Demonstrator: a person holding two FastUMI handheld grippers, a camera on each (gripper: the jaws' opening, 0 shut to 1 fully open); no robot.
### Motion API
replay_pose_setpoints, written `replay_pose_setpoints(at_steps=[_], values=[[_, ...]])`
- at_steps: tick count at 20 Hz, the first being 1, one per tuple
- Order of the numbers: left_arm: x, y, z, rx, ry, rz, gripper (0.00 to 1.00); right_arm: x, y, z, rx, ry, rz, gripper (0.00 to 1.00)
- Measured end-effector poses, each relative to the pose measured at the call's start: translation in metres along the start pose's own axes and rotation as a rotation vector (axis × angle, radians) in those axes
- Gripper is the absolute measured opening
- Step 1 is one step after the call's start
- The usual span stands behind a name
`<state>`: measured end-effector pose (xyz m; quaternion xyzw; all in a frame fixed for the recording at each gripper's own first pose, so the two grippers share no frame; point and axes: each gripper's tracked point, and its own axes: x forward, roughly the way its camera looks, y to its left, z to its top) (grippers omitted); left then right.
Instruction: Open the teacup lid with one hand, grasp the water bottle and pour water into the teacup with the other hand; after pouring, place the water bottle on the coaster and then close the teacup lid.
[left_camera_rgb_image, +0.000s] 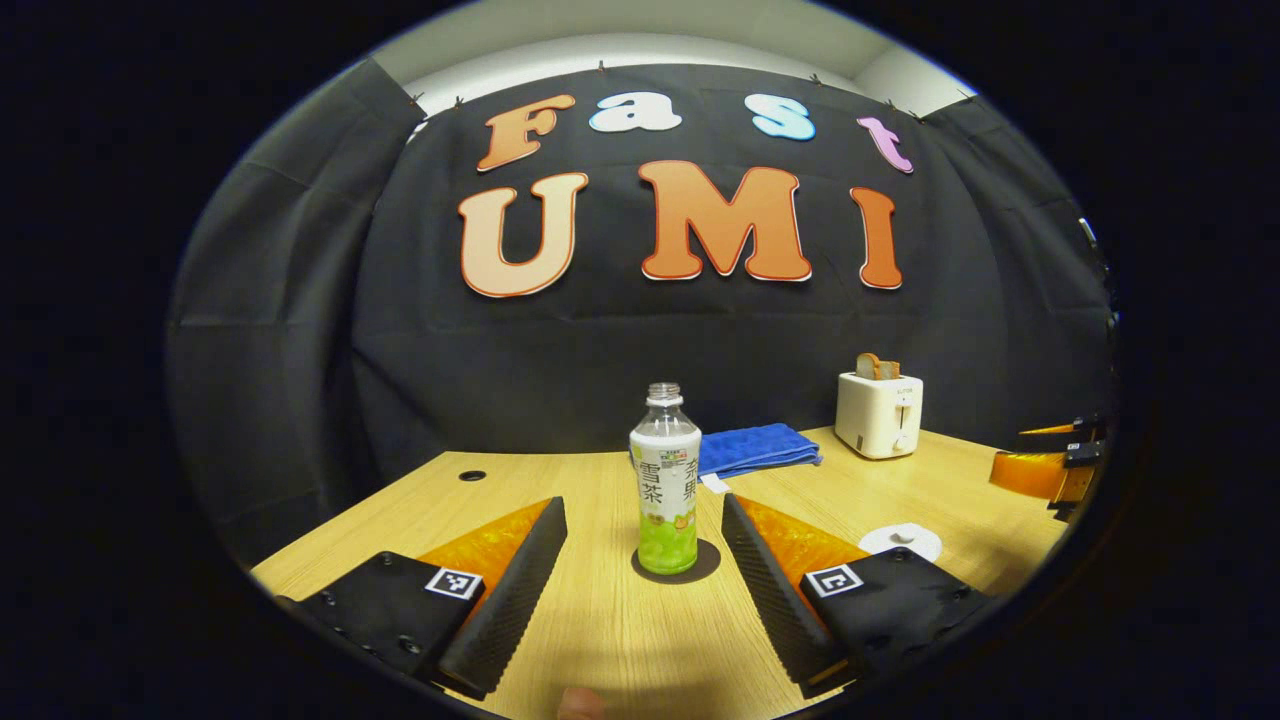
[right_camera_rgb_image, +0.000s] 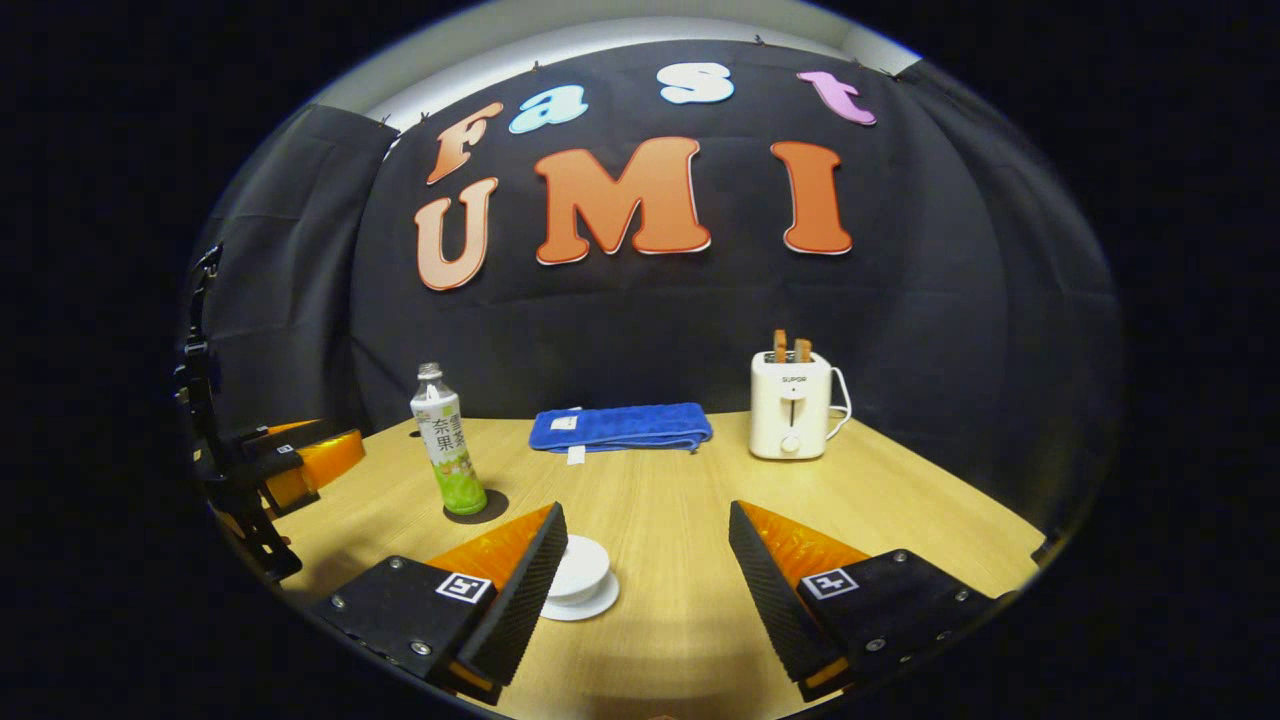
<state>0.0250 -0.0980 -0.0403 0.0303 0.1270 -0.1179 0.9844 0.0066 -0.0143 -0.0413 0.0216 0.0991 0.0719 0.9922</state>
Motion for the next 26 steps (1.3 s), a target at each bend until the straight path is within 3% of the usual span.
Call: replay_pose_setpoints(at_steps=[6,11,26], values=[[-0.035,0.007,0.013,-0.043,-0.036,0.060,1.00,-0.024,-0.049,0.007,0.030,-0.034,-0.085,0.97],[-0.044,0.010,0.021,-0.053,-0.053,0.092,1.00,-0.031,-0.055,0.008,0.022,-0.053,-0.094,0.97],[-0.044,0.002,0.034,-0.019,-0.097,0.080,1.00,-0.029,-0.060,0.010,0.014,-0.067,-0.095,0.97]])
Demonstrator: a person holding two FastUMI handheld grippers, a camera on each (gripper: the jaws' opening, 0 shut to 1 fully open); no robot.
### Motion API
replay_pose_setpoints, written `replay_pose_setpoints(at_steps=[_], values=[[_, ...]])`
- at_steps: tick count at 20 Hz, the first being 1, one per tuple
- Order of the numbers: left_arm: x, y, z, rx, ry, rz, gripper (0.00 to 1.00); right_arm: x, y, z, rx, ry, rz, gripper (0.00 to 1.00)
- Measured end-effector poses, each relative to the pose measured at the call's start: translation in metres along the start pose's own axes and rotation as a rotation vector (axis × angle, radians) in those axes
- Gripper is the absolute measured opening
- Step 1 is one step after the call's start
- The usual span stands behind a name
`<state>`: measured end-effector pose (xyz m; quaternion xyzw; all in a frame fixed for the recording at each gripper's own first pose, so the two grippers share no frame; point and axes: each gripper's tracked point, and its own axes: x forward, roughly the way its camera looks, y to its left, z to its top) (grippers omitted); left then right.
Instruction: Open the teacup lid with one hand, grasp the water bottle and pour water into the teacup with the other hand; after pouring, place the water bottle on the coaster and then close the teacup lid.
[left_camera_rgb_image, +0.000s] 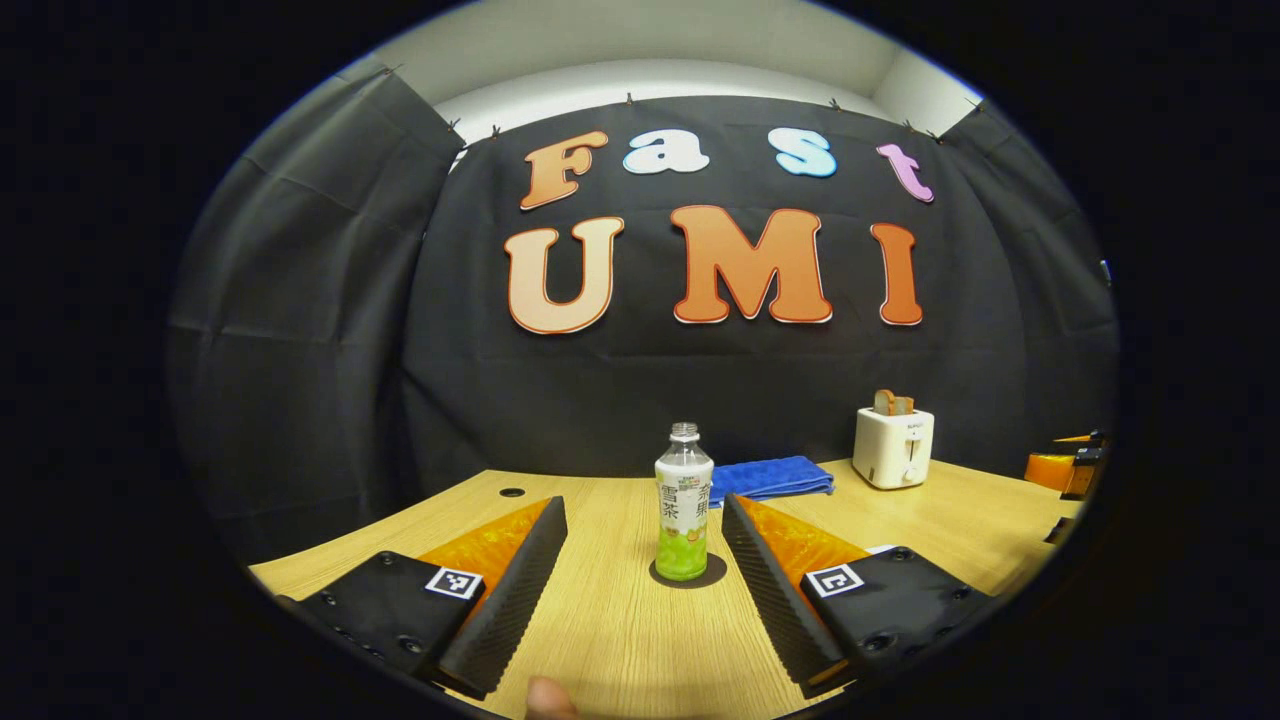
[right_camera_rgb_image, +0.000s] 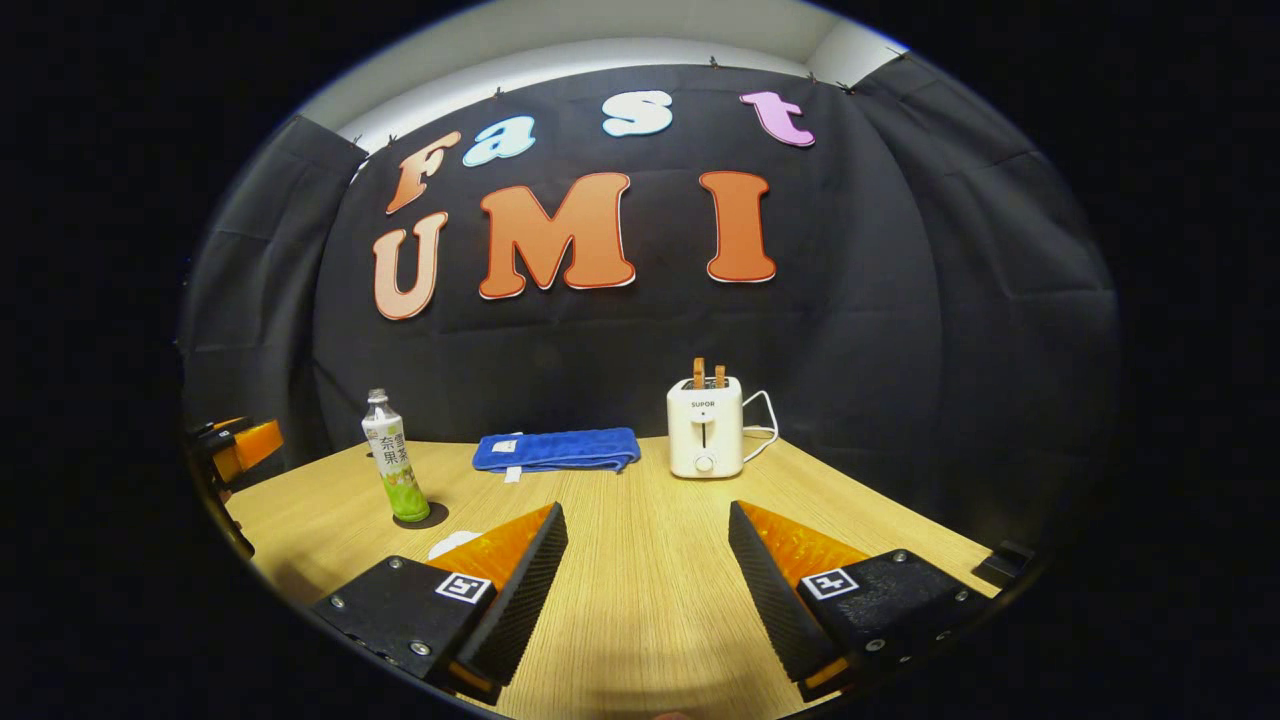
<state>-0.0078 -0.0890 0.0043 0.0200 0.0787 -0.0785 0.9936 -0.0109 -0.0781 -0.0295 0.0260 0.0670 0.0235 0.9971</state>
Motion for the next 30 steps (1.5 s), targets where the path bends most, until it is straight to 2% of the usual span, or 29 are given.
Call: replay_pose_setpoints(at_steps=[5,20,30], values=[[0.001,0.001,-0.001,-0.005,-0.003,0.009,1.00,0.004,0.006,-0.003,-0.002,0.007,0.012,0.97],[0.002,0.050,-0.010,-0.068,0.007,0.108,0.99,0.008,0.021,0.000,-0.056,-0.004,0.027,0.97],[0.003,0.076,-0.012,-0.072,0.002,0.156,1.00,0.016,0.034,-0.001,-0.073,-0.002,0.048,0.97]])
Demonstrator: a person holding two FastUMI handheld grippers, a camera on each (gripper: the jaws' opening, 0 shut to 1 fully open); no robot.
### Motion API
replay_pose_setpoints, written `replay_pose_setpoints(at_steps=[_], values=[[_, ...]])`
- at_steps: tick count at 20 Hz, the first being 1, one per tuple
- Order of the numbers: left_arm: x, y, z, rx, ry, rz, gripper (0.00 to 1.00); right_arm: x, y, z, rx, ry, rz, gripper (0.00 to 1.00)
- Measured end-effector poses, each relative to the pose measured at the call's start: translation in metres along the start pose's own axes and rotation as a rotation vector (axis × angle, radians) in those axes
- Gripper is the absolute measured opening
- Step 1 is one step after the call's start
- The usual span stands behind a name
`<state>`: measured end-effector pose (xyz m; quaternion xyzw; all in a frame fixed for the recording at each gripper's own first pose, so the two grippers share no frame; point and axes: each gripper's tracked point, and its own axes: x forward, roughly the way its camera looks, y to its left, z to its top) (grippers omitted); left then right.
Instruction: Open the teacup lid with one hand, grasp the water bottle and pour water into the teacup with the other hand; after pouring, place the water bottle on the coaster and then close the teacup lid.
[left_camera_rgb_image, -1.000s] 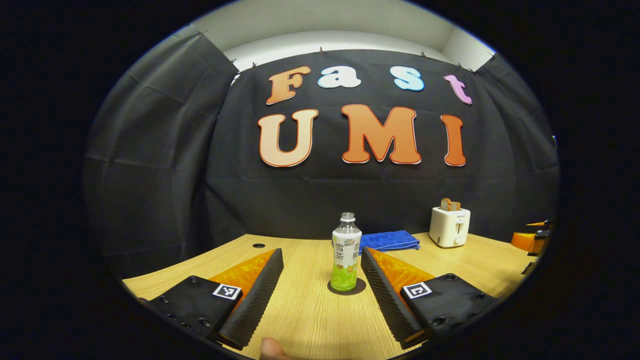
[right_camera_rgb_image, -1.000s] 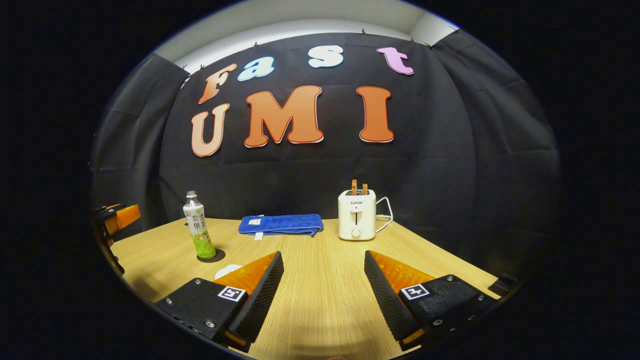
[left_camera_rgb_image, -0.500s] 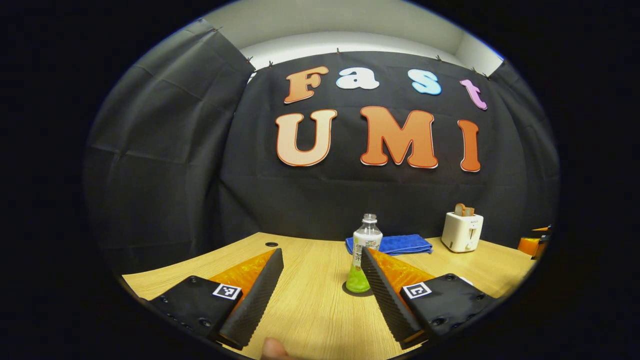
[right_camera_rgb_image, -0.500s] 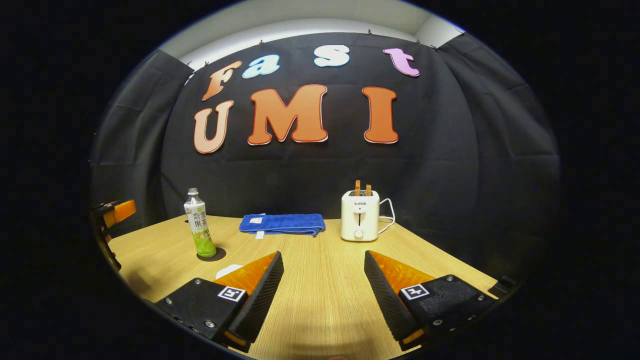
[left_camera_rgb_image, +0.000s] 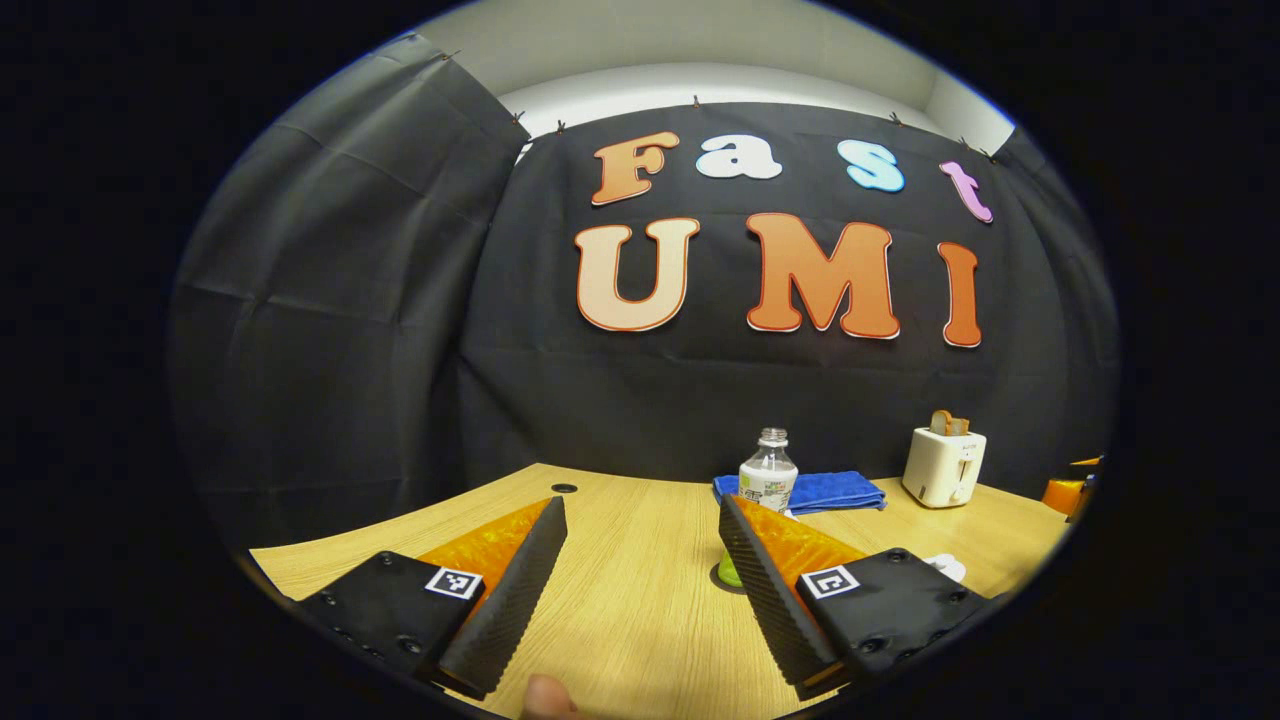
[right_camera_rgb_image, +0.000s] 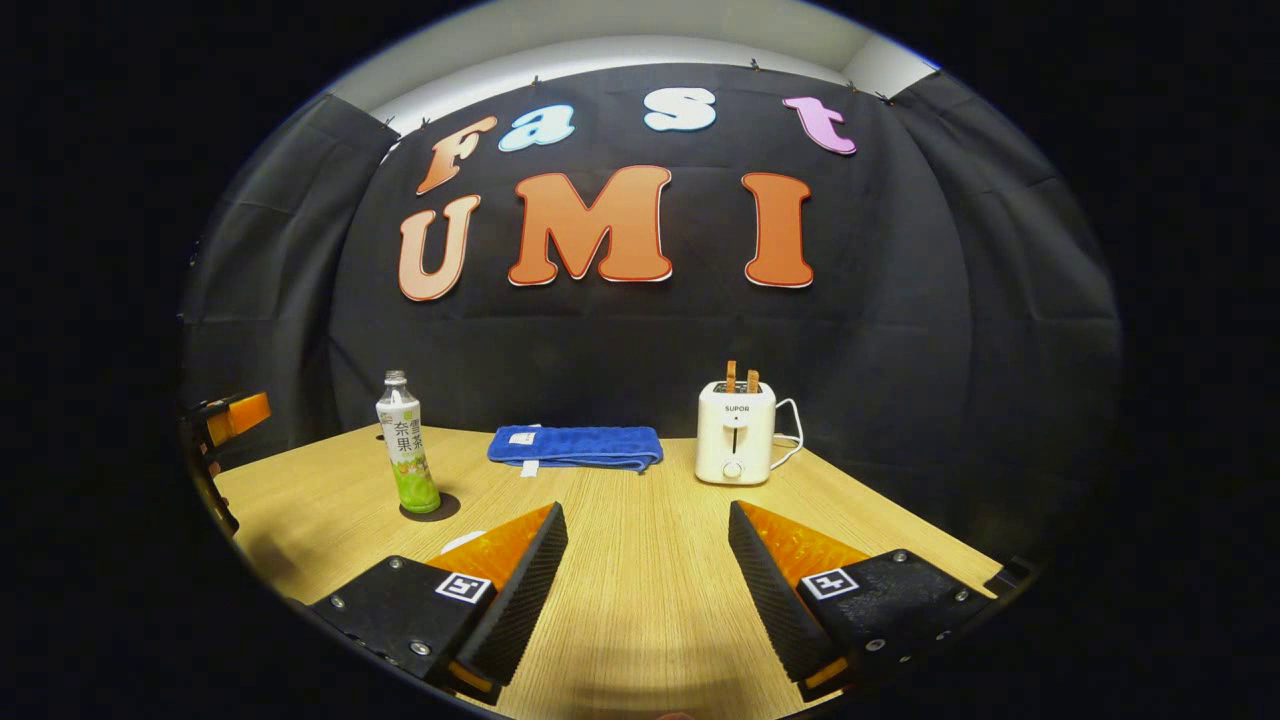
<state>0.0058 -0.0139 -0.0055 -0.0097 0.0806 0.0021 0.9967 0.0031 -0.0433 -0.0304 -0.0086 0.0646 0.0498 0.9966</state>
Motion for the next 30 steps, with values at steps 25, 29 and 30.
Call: replay_pose_setpoints(at_steps=[25,29,30], values=[[0.005,0.010,-0.016,0.013,-0.042,0.060,1.00,0.007,0.017,0.003,0.005,-0.007,0.034,0.97],[0.003,0.008,-0.013,0.025,-0.042,0.055,1.00,0.009,0.019,0.005,0.009,-0.013,0.036,0.97],[0.003,0.008,-0.011,0.033,-0.041,0.053,1.00,0.010,0.020,0.006,0.011,-0.017,0.035,0.97]])
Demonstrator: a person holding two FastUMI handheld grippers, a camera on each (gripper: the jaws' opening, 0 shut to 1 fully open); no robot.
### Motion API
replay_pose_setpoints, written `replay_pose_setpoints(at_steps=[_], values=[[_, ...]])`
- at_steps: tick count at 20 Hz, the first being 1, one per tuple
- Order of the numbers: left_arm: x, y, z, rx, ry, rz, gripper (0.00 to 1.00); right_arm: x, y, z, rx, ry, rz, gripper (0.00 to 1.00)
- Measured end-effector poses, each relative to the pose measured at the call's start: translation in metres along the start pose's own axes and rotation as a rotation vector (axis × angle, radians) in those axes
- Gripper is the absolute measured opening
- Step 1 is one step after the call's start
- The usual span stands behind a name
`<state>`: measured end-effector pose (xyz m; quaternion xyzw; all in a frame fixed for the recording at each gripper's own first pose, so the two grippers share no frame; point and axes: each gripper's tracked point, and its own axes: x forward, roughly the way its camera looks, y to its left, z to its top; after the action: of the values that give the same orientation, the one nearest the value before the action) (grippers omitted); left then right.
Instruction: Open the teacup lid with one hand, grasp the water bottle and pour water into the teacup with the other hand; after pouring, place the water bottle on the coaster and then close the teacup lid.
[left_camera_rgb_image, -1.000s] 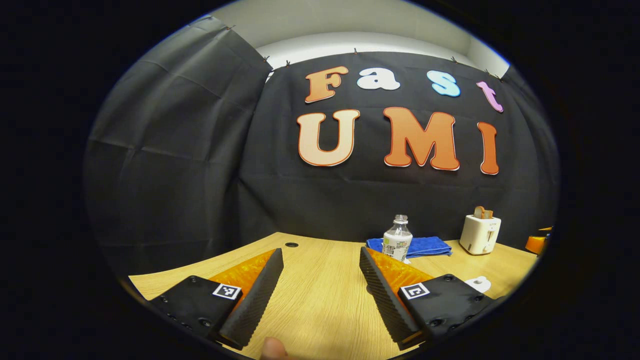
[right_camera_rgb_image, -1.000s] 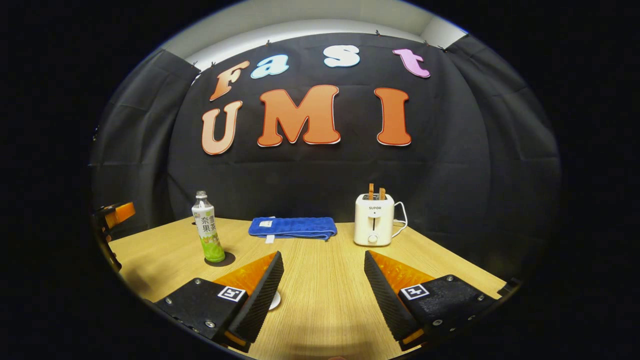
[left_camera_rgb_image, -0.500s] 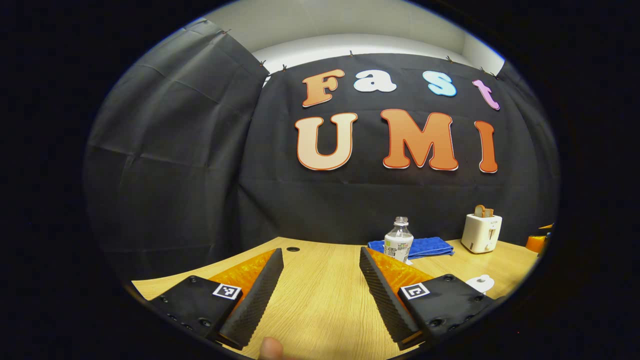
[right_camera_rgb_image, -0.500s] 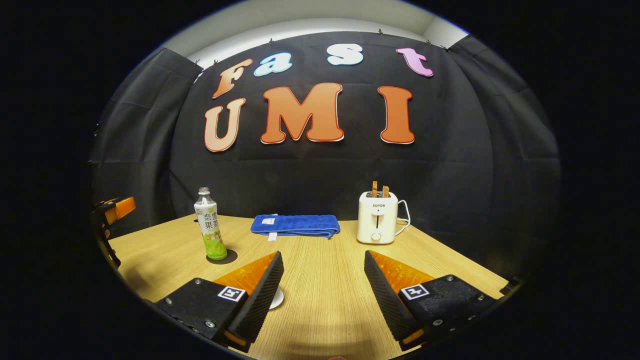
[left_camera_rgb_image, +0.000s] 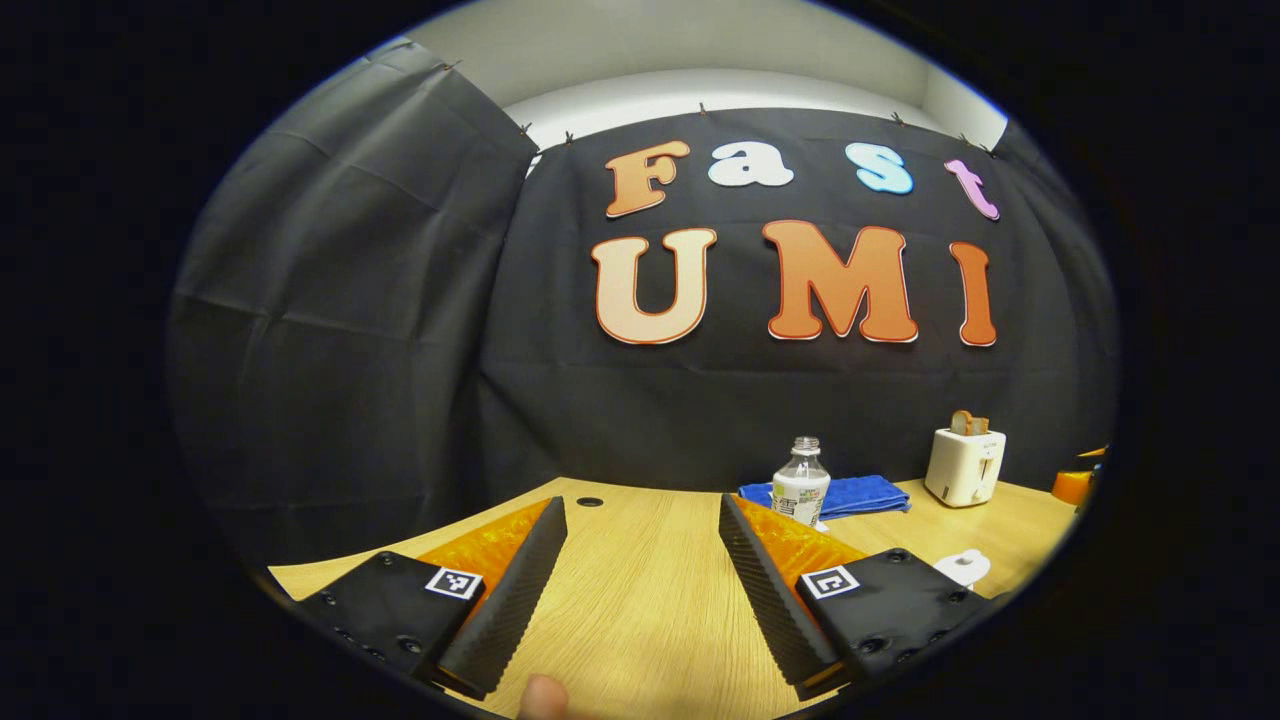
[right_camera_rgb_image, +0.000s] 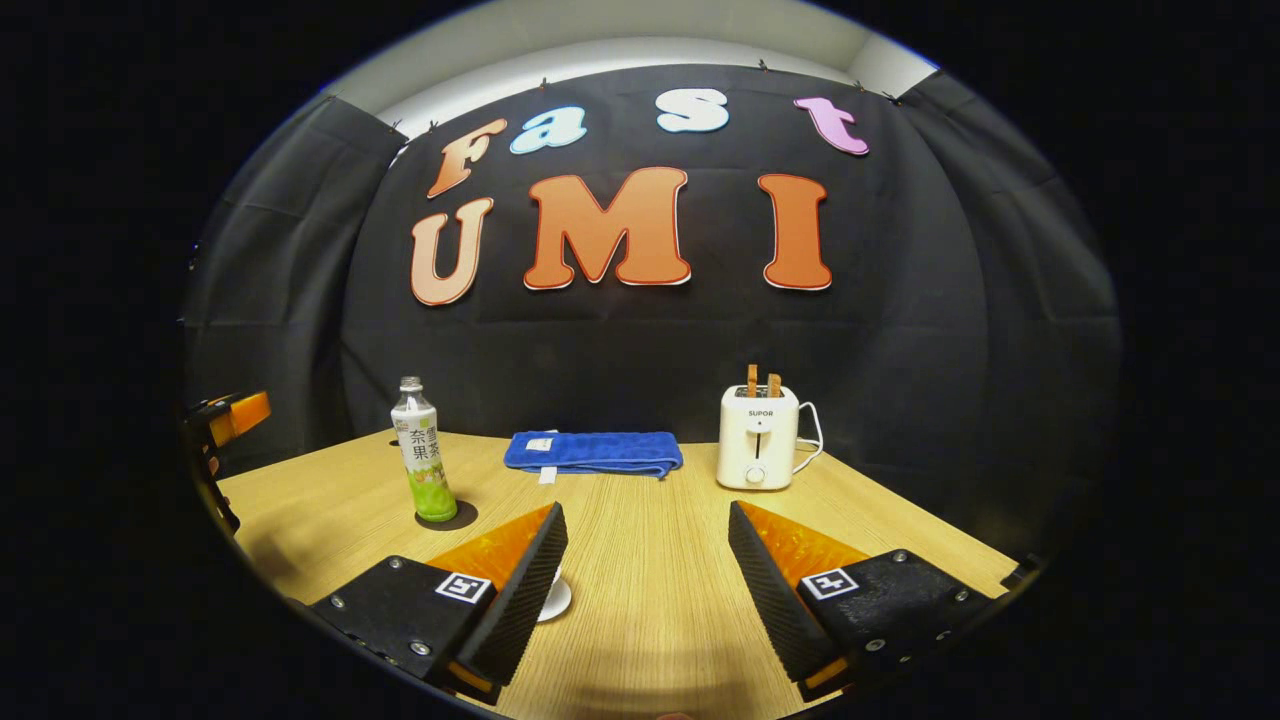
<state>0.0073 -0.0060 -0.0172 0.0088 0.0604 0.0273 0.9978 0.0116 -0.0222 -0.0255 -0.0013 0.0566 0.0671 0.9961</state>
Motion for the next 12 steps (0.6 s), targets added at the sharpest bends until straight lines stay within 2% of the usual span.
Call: replay_pose_setpoints(at_steps=[3,7,12], values=[[0.002,0.001,0.015,0.006,-0.021,-0.001,1.00,0.001,0.006,0.003,0.010,0.001,0.013,0.97],[0.009,-0.015,0.033,0.002,-0.010,-0.054,0.99,0.001,-0.004,0.008,0.038,0.004,-0.038,0.97],[0.013,-0.019,0.034,-0.012,0.009,-0.063,0.99,-0.001,-0.001,0.002,0.031,0.020,-0.027,0.96]])
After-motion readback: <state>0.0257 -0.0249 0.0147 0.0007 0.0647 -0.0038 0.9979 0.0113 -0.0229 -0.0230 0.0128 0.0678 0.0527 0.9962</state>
